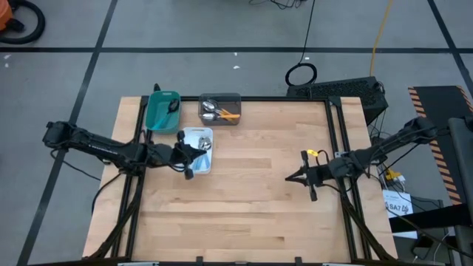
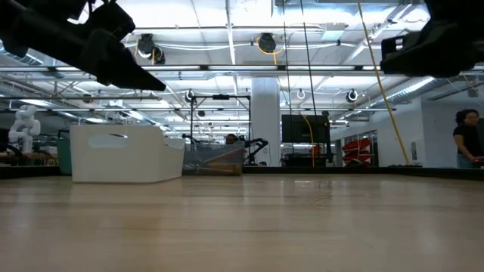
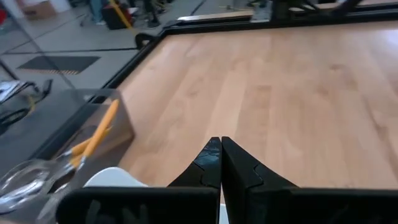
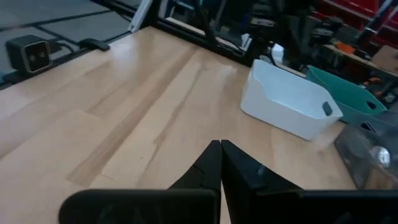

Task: Sort silverware by color (type)
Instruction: Return To Home Position

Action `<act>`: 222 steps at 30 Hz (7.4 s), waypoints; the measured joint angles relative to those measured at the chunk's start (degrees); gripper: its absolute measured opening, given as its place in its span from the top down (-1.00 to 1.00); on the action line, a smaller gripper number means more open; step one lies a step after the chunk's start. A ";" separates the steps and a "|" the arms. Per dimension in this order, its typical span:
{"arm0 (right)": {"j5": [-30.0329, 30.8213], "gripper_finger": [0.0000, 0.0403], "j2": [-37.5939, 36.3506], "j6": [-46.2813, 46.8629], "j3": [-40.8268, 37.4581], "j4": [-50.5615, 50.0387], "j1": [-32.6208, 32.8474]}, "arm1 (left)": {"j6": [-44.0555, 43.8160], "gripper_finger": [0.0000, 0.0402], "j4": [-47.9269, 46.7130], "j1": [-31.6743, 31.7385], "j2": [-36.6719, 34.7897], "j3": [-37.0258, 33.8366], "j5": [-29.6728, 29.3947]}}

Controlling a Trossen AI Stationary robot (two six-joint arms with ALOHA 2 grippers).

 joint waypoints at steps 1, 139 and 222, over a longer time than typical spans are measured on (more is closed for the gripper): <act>-0.01 1.00 0.00 0.02 -0.86 1.15 -0.59 | 0.41 1.00 0.07 -0.20 0.00 -0.04 0.62; -13.44 1.00 -34.12 2.22 -11.56 -17.28 -17.61 | 9.55 1.00 -12.73 2.34 -54.11 -18.55 14.39; -13.05 1.00 -34.10 6.20 -11.56 -16.43 -17.61 | 1.28 1.00 -13.89 7.48 -53.88 -18.68 27.38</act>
